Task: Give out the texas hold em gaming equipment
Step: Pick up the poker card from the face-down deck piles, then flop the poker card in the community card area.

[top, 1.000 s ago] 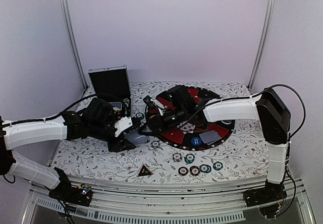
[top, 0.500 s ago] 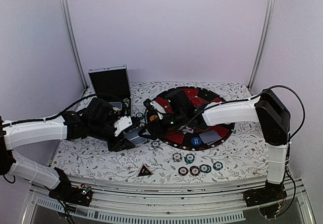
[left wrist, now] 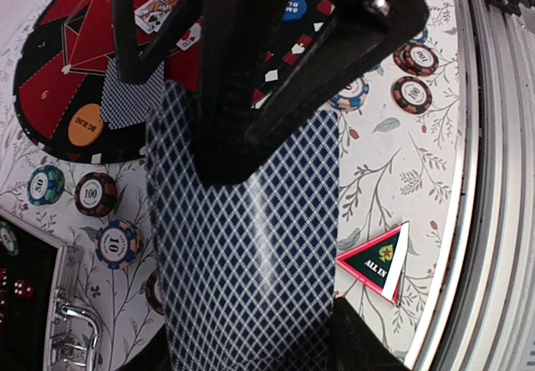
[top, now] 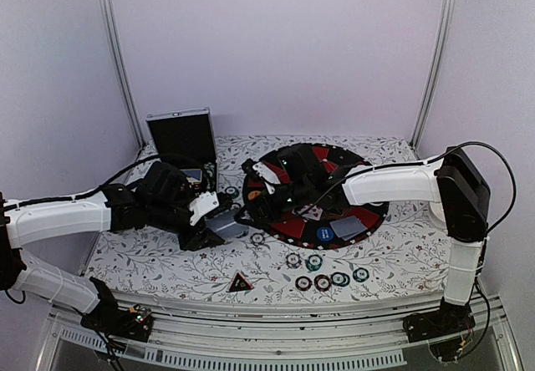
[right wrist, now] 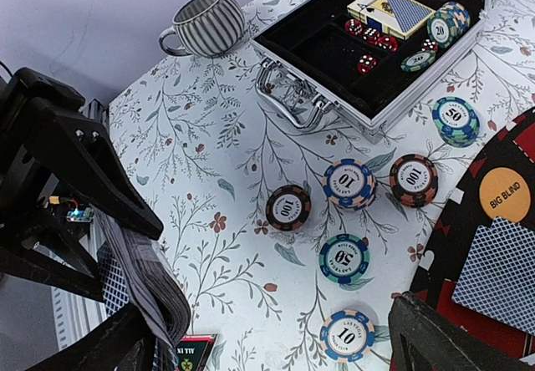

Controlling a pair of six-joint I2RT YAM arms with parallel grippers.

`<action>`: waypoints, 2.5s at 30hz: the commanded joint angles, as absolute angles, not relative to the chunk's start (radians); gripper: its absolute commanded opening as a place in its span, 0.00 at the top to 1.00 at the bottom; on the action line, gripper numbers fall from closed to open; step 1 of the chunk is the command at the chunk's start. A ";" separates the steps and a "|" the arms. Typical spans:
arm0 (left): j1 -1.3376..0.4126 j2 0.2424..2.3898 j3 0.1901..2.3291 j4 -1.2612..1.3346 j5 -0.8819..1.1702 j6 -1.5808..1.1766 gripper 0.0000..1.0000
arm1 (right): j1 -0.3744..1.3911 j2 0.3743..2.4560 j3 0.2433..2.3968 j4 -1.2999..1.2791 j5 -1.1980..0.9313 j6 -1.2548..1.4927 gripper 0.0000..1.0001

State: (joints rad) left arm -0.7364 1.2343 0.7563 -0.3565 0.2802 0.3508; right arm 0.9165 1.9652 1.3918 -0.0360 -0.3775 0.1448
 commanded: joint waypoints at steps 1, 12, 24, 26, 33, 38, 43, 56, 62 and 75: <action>-0.727 1.213 0.770 -0.330 0.305 0.353 0.53 | 0.914 1.941 1.416 -0.082 -0.415 0.117 0.01; -0.727 1.218 0.770 -0.330 0.301 0.354 0.53 | 0.914 1.931 1.443 -0.082 -0.491 0.119 0.30; -0.727 1.221 0.770 -0.330 0.304 0.356 0.53 | 0.912 1.911 1.465 -0.152 -0.492 0.107 0.79; -0.727 1.223 0.771 -0.330 0.304 0.355 0.53 | 0.913 1.908 1.466 -0.159 -0.501 0.105 0.89; -0.726 1.223 0.771 -0.331 0.304 0.356 0.53 | 0.912 1.904 1.479 -0.207 -0.506 0.091 0.97; -0.727 1.223 0.770 -0.331 0.304 0.355 0.53 | 0.913 1.882 1.488 -0.245 -0.501 0.071 0.98; -0.726 1.224 0.770 -0.331 0.307 0.355 0.53 | 0.903 1.843 1.496 -0.266 -0.545 0.051 0.98; -0.727 1.223 0.771 -0.333 0.304 0.354 0.53 | 0.834 1.733 1.478 -0.270 -0.609 0.038 0.98; -0.727 1.223 0.771 -0.333 0.304 0.357 0.53 | 0.660 1.666 1.446 -0.309 -0.455 -0.064 0.98; -0.724 1.234 0.763 -0.331 0.298 0.362 0.53 | 0.436 2.110 1.717 -0.179 -0.093 -0.669 0.98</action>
